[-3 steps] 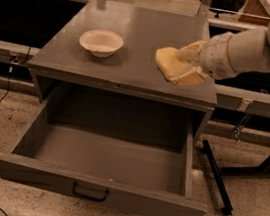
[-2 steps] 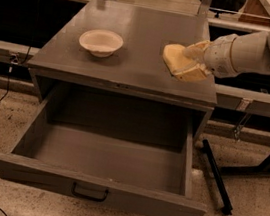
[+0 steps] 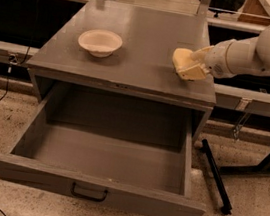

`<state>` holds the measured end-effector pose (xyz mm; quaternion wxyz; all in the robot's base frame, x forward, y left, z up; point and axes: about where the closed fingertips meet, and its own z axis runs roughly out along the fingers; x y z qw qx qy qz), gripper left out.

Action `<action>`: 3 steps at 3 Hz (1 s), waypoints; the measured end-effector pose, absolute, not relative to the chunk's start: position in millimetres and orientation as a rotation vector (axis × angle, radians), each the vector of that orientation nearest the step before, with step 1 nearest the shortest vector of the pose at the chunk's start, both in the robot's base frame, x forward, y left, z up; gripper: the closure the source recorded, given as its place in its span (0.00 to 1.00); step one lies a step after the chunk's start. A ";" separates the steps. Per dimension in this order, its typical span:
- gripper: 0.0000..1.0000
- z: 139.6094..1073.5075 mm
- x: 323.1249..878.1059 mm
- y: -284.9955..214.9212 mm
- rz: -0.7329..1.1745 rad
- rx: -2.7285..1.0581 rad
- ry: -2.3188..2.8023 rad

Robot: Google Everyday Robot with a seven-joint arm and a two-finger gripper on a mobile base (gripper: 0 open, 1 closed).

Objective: Pick sponge from top drawer and place on counter

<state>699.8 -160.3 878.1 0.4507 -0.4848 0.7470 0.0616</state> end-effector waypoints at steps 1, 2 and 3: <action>0.59 847.5 705.2 -157.7 0.174 -1.038 1.934; 0.37 829.3 706.2 -148.9 0.208 -0.965 1.965; 0.13 830.3 706.2 -148.9 0.208 -0.965 1.965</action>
Offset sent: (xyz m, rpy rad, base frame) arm 0.0052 0.0013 -0.0257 0.0616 0.0402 -0.1115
